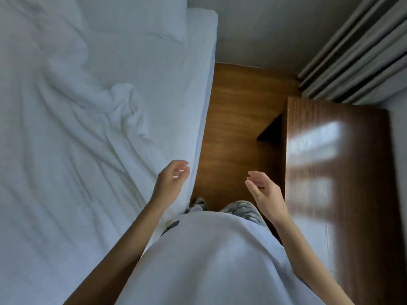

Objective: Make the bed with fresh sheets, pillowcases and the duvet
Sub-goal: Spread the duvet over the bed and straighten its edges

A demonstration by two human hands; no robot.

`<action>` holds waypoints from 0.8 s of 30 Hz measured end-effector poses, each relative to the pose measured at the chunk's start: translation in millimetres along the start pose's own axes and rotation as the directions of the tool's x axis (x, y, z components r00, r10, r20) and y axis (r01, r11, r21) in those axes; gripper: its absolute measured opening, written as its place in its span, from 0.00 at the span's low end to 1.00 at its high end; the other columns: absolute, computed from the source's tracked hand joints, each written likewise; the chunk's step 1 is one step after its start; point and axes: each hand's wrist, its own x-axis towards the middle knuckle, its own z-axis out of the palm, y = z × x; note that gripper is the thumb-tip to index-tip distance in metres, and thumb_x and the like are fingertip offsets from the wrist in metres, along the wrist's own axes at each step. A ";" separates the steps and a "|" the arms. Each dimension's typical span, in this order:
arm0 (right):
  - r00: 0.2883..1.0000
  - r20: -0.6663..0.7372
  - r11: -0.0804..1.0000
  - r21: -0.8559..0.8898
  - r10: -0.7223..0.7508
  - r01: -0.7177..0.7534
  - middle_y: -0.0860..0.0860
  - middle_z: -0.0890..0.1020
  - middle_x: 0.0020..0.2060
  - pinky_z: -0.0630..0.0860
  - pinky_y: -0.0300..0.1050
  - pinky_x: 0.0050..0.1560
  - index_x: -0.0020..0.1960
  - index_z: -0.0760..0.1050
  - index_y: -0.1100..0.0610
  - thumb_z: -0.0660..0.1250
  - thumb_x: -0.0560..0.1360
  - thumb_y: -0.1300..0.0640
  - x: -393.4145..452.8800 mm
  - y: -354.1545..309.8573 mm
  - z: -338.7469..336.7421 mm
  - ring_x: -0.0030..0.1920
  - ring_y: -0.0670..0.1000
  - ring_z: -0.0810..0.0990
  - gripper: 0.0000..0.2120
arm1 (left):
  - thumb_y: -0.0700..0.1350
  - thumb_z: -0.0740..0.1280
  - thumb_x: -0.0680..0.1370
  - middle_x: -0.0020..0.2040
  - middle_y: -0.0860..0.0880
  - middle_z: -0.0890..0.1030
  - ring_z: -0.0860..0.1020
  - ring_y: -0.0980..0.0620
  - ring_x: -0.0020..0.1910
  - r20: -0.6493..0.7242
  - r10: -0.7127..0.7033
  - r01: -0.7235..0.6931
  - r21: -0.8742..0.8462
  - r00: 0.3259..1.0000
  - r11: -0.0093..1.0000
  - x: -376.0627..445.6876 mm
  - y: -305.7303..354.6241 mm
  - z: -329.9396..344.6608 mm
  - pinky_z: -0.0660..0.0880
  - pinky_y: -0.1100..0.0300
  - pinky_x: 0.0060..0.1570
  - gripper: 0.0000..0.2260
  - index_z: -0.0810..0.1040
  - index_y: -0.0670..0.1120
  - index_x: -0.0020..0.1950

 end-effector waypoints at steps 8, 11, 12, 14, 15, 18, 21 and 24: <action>0.988 0.137 0.993 -0.084 -0.076 0.088 0.48 0.80 0.52 0.74 0.35 0.49 0.63 0.74 0.57 0.64 0.78 0.51 192.7 -55.1 -35.9 0.50 0.45 0.78 0.17 | 0.43 0.66 0.79 0.52 0.57 0.80 0.78 0.58 0.53 -0.176 -0.155 0.135 -0.120 0.972 0.984 132.9 36.9 -1.4 0.73 0.64 0.53 0.06 0.78 0.52 0.54; 0.956 0.268 0.980 -0.127 -0.117 0.155 0.48 0.80 0.51 0.77 0.39 0.50 0.63 0.74 0.57 0.64 0.78 0.51 279.9 -72.6 -48.5 0.50 0.45 0.79 0.17 | 0.43 0.67 0.78 0.51 0.57 0.81 0.79 0.56 0.52 -0.256 -0.272 0.229 -0.186 0.928 0.955 173.4 45.3 14.1 0.74 0.63 0.53 0.06 0.78 0.55 0.51; 0.939 0.317 0.971 -0.145 -0.134 0.188 0.47 0.80 0.50 0.78 0.40 0.51 0.63 0.74 0.57 0.64 0.78 0.51 308.7 -80.7 -54.7 0.50 0.45 0.79 0.17 | 0.43 0.67 0.78 0.51 0.57 0.81 0.79 0.56 0.52 -0.290 -0.310 0.258 -0.203 0.905 0.945 185.4 50.4 21.3 0.74 0.64 0.51 0.06 0.77 0.55 0.50; 0.891 0.416 0.941 -0.189 -0.182 0.280 0.46 0.80 0.49 0.78 0.43 0.52 0.63 0.74 0.56 0.64 0.78 0.50 363.3 -102.8 -65.6 0.49 0.45 0.79 0.16 | 0.44 0.66 0.78 0.50 0.58 0.81 0.79 0.56 0.50 -0.391 -0.380 0.311 -0.229 0.839 0.922 204.9 65.8 31.9 0.72 0.68 0.47 0.05 0.77 0.55 0.51; 0.855 0.475 0.914 -0.218 -0.207 0.342 0.45 0.79 0.49 0.78 0.42 0.52 0.62 0.74 0.55 0.63 0.78 0.51 393.1 -118.7 -73.2 0.49 0.44 0.78 0.14 | 0.44 0.67 0.78 0.49 0.56 0.81 0.79 0.56 0.49 -0.449 -0.416 0.324 -0.270 0.791 0.907 215.0 76.4 37.6 0.71 0.69 0.46 0.05 0.78 0.53 0.52; 0.793 0.564 0.862 -0.260 -0.231 0.436 0.45 0.79 0.49 0.75 0.40 0.51 0.61 0.74 0.52 0.64 0.78 0.52 457.7 -166.8 -86.8 0.50 0.45 0.78 0.12 | 0.42 0.67 0.78 0.47 0.56 0.82 0.79 0.60 0.45 -0.555 -0.477 0.313 -0.368 0.682 0.876 227.3 101.0 47.6 0.71 0.69 0.45 0.06 0.78 0.52 0.52; 0.743 0.608 0.825 -0.245 -0.279 0.510 0.46 0.79 0.50 0.74 0.40 0.52 0.60 0.75 0.53 0.64 0.78 0.53 522.5 -220.6 -82.0 0.51 0.46 0.77 0.12 | 0.41 0.66 0.78 0.47 0.57 0.82 0.79 0.60 0.46 -0.588 -0.554 0.329 -0.452 0.589 0.829 244.0 122.4 55.5 0.72 0.66 0.47 0.07 0.77 0.53 0.52; 0.698 0.649 0.808 -0.215 -0.302 0.549 0.46 0.78 0.49 0.72 0.35 0.50 0.60 0.74 0.53 0.64 0.79 0.53 562.3 -264.2 -52.9 0.49 0.45 0.77 0.11 | 0.42 0.66 0.78 0.47 0.56 0.82 0.79 0.58 0.46 -0.609 -0.614 0.355 -0.502 0.502 0.788 260.8 129.6 55.3 0.71 0.67 0.44 0.06 0.77 0.51 0.53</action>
